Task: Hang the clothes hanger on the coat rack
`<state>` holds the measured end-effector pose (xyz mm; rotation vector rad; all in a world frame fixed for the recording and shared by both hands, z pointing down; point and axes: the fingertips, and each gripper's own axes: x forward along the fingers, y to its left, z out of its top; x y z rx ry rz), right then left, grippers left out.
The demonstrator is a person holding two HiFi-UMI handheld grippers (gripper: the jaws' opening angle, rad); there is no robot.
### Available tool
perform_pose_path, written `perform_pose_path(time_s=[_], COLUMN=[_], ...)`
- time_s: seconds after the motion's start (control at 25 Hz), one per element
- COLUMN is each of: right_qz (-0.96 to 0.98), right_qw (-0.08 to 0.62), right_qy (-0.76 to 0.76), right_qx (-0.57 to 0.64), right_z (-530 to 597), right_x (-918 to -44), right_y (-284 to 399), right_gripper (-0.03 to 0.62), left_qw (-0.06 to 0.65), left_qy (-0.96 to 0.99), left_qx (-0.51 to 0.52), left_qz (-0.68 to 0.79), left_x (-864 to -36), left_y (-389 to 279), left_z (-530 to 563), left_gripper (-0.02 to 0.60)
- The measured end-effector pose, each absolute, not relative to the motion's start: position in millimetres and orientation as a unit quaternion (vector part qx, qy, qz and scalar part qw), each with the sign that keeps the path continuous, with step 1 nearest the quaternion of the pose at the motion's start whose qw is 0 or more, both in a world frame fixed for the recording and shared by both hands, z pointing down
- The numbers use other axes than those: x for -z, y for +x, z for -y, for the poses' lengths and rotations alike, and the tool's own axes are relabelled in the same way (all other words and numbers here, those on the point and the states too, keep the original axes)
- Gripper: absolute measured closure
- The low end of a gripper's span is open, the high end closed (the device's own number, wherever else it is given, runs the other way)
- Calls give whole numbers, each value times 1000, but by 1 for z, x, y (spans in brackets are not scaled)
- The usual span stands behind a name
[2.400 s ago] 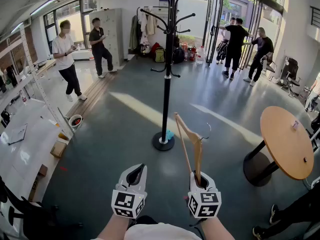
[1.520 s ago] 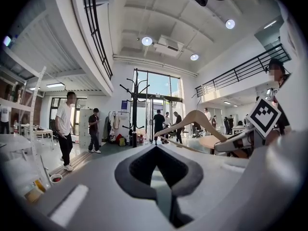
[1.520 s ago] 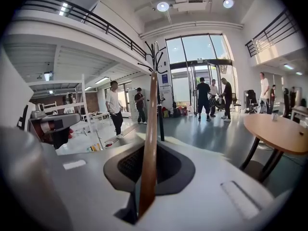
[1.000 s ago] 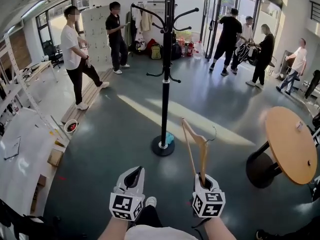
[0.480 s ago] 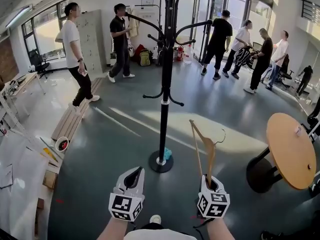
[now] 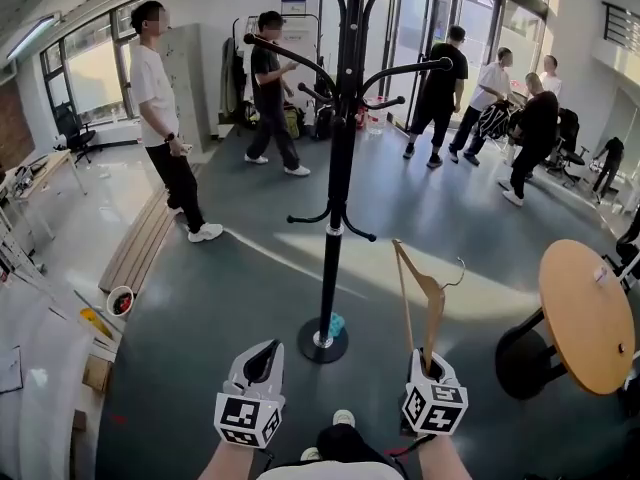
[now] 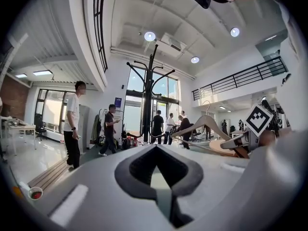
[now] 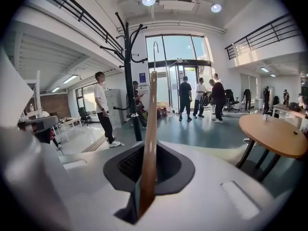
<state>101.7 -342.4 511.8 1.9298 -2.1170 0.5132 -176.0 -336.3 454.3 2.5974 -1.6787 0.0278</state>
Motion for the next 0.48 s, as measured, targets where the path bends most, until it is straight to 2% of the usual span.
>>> perform_pose_path(time_s=[0.48], right_qz=[761], right_qw=[112], right_qy=[623], right_qx=[-143], right_z=[462], right_x=[-490], right_y=[110], right_gripper=[542], left_qw=[-16], left_qy=[826], left_qx=[7], left_qz=[563], left_x=[-430], left_y=[-150], left_z=[429], left_gripper=[581])
